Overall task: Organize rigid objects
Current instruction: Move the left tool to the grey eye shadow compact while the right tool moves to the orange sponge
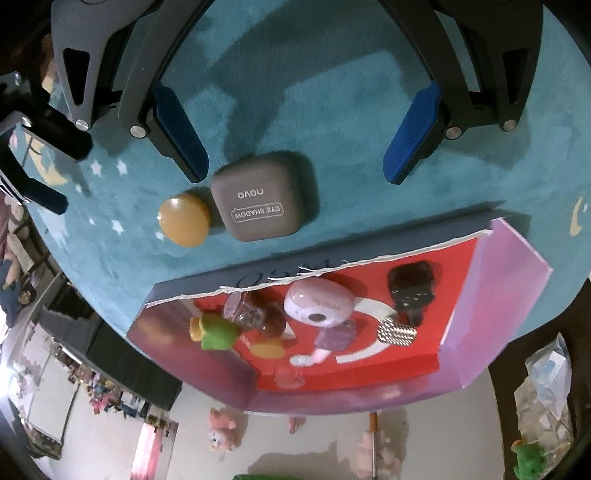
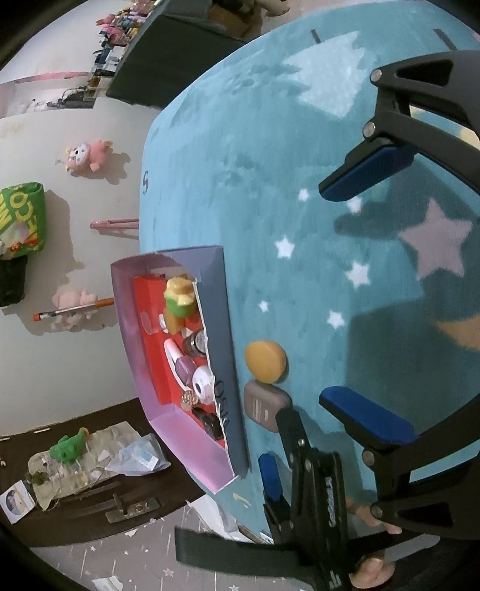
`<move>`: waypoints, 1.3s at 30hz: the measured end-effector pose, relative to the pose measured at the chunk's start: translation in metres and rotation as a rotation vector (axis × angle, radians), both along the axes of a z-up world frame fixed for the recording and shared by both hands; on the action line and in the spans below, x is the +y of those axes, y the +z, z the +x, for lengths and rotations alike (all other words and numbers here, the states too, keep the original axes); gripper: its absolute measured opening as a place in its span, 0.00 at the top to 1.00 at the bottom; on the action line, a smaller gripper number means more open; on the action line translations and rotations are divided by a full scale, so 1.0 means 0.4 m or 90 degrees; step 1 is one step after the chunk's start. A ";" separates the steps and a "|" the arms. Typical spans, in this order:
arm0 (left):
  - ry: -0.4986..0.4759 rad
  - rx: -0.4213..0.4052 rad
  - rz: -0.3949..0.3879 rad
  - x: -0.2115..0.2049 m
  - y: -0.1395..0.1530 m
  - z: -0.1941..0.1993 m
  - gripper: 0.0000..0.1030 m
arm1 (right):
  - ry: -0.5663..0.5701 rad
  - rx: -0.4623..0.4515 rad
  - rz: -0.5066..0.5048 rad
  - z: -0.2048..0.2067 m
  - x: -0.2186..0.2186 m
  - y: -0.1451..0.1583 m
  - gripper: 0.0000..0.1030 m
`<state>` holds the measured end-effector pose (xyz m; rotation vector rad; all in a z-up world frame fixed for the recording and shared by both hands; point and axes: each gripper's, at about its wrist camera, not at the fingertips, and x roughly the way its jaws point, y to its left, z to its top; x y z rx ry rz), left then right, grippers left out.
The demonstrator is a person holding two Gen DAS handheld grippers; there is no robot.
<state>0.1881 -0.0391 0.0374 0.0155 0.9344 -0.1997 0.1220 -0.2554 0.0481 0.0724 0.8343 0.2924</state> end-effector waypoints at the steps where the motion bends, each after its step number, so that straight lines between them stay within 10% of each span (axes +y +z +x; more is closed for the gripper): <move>1: 0.000 0.005 0.004 -0.005 -0.006 0.009 0.06 | -0.003 0.001 0.000 0.003 -0.005 -0.001 0.00; 33: -0.071 -0.022 0.095 0.030 0.014 0.014 0.07 | 0.178 0.054 -0.061 0.153 0.125 -0.040 0.13; 39: -0.100 -0.008 0.084 0.019 0.014 0.036 0.22 | 0.204 0.045 -0.083 0.169 0.152 -0.041 0.23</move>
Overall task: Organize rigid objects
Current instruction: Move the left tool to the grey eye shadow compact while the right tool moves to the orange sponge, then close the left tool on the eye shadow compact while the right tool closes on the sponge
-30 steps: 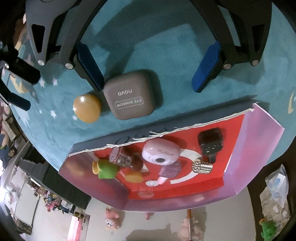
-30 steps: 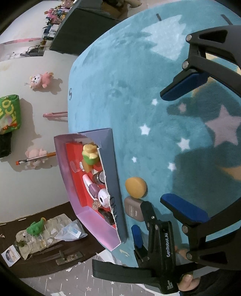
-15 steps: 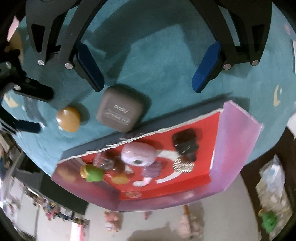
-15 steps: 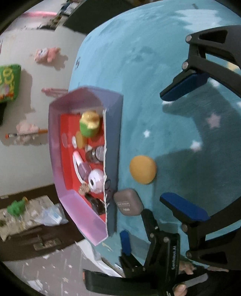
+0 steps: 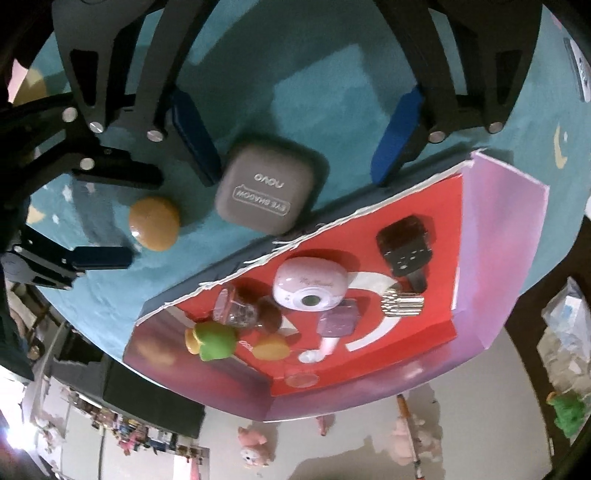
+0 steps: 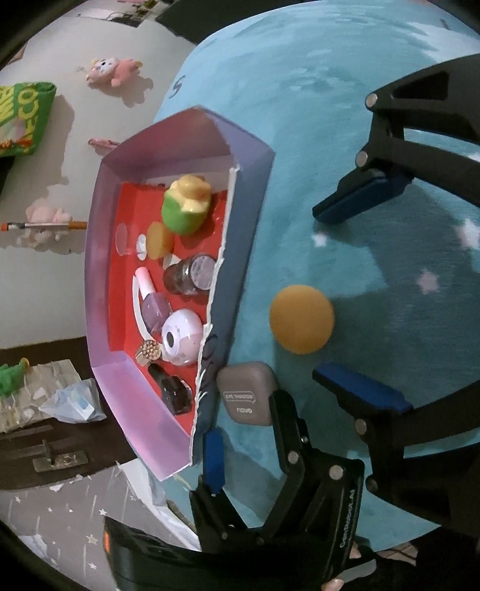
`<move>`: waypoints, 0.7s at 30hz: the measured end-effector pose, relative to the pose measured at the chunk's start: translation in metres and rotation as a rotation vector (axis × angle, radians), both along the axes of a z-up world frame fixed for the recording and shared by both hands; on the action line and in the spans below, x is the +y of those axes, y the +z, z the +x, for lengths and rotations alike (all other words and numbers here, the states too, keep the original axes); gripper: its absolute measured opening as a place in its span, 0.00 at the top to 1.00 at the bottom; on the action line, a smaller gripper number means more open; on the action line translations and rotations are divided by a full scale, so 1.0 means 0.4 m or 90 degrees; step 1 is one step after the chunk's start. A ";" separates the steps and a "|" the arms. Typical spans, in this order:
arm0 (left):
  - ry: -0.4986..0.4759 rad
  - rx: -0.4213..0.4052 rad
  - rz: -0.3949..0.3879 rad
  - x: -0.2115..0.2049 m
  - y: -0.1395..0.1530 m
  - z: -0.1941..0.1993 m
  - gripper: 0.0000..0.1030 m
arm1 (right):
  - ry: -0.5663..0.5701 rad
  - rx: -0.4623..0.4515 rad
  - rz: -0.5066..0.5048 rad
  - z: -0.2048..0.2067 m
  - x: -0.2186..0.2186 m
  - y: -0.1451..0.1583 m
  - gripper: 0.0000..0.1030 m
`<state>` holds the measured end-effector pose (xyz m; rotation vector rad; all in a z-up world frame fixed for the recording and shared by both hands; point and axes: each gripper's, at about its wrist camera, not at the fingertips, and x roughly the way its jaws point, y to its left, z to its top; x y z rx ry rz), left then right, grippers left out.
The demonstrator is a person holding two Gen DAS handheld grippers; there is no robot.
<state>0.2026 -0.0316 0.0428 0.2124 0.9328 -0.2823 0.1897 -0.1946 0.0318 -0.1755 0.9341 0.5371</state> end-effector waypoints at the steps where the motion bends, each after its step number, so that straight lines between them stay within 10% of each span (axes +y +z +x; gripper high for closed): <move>1: -0.005 0.004 -0.006 -0.002 -0.001 0.004 0.23 | 0.004 -0.001 -0.001 0.003 0.004 -0.001 0.25; 13: -0.046 0.021 -0.062 -0.025 -0.012 0.024 0.47 | 0.039 -0.013 0.020 0.005 0.024 0.005 0.61; 21: -0.054 -0.017 -0.085 -0.022 0.021 -0.024 0.48 | 0.029 -0.032 0.047 -0.030 0.009 0.039 0.61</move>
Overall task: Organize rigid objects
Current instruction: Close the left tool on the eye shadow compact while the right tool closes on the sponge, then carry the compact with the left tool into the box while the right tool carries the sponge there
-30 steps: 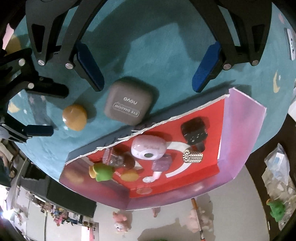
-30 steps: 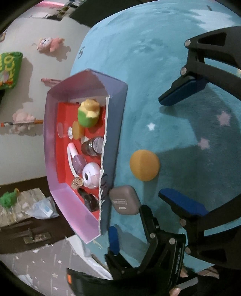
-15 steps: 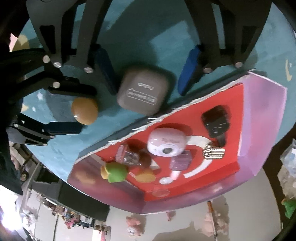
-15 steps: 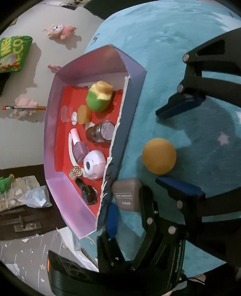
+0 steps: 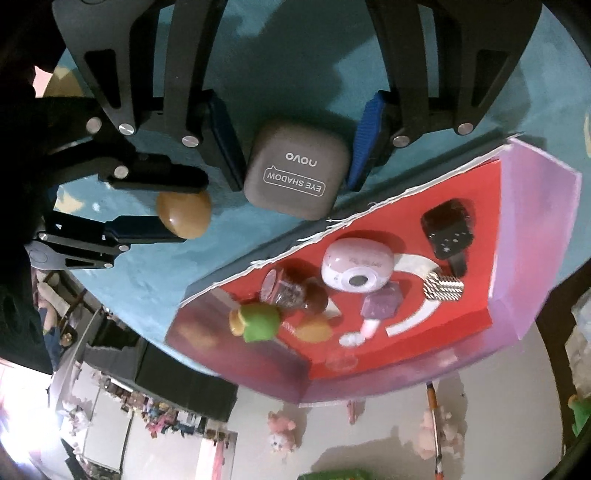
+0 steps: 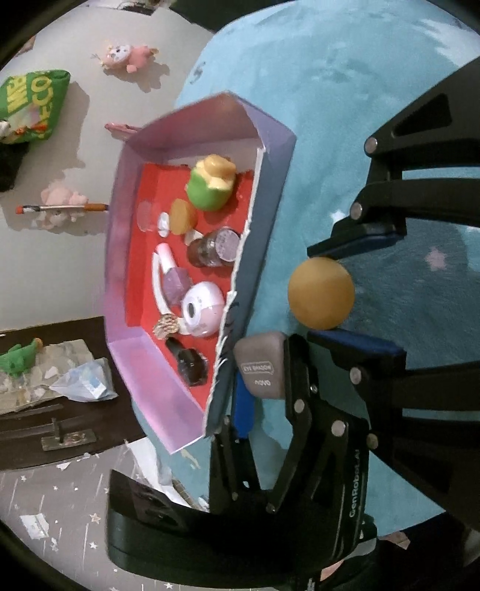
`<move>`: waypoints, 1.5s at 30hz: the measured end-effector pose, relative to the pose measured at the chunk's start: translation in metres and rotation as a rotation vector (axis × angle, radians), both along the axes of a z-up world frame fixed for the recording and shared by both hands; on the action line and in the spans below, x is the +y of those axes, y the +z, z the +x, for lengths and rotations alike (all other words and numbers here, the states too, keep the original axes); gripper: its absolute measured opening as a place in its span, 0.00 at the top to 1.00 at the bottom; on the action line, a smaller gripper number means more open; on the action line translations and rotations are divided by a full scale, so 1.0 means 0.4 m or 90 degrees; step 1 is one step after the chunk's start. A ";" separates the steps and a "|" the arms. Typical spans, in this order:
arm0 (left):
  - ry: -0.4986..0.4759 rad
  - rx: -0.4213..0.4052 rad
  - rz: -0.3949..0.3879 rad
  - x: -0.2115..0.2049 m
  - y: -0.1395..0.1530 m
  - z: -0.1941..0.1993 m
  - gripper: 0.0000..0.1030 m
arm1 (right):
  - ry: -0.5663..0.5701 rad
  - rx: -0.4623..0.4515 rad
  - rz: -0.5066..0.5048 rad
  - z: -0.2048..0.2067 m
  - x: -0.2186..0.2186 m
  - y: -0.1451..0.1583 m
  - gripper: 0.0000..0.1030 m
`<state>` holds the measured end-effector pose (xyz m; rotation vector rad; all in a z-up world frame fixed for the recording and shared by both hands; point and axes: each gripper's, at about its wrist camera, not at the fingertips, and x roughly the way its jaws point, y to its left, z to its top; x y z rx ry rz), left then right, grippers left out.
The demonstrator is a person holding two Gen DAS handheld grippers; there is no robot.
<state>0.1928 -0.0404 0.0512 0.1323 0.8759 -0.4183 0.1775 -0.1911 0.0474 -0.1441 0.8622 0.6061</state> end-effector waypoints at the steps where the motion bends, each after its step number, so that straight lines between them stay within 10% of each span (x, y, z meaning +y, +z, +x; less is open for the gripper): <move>1: 0.001 -0.008 -0.003 0.001 0.008 -0.011 0.48 | -0.004 -0.003 0.009 -0.008 -0.005 0.010 0.61; 19: 0.048 -0.063 -0.037 0.059 0.053 -0.159 0.48 | -0.021 -0.053 0.047 -0.125 -0.010 0.075 0.61; 45: 0.040 -0.081 -0.076 0.113 0.152 -0.105 0.48 | 0.000 -0.072 0.064 -0.064 0.028 0.157 0.61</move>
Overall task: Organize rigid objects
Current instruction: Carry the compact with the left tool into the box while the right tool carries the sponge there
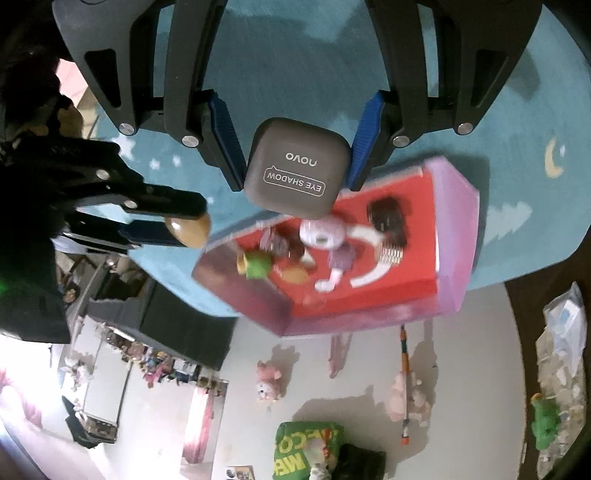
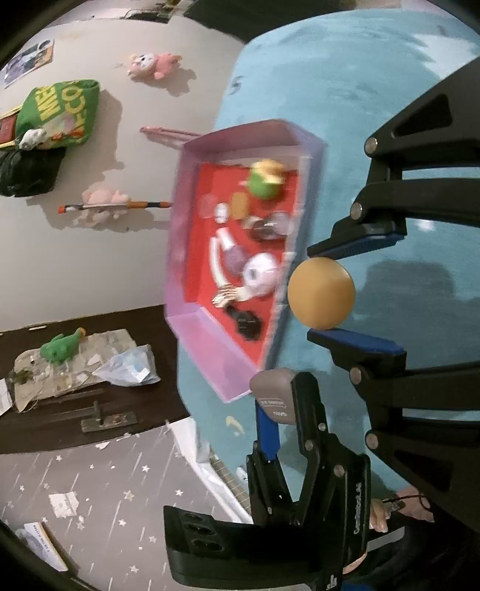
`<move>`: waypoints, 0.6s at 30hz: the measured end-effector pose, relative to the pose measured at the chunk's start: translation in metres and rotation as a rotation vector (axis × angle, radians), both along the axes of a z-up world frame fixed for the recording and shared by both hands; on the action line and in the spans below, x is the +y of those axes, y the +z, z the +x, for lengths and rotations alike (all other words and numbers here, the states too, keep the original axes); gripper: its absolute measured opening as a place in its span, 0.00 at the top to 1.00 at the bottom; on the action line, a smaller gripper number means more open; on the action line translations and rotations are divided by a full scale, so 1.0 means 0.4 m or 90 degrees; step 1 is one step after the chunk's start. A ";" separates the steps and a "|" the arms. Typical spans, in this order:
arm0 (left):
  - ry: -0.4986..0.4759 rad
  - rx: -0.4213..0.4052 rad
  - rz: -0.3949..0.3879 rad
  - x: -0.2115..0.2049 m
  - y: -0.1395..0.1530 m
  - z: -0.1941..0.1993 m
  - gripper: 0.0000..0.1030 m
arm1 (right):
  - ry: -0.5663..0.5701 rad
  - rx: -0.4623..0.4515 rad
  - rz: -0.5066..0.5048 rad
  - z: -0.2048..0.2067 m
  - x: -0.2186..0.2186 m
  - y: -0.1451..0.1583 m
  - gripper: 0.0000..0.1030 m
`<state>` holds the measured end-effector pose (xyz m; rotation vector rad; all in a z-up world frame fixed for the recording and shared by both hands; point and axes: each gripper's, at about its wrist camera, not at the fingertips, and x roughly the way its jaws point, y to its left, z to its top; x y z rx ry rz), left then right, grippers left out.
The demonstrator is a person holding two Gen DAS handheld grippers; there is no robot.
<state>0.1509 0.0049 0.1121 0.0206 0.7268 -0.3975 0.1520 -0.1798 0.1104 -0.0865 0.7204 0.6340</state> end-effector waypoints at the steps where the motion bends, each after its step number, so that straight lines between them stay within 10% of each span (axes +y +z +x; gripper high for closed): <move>1: 0.002 0.001 0.002 0.006 0.013 0.024 0.48 | 0.004 0.001 0.001 0.021 0.004 0.014 0.61; 18: 0.008 0.123 0.114 0.037 -0.044 0.472 0.48 | -0.006 0.087 -0.092 0.487 0.202 0.002 0.61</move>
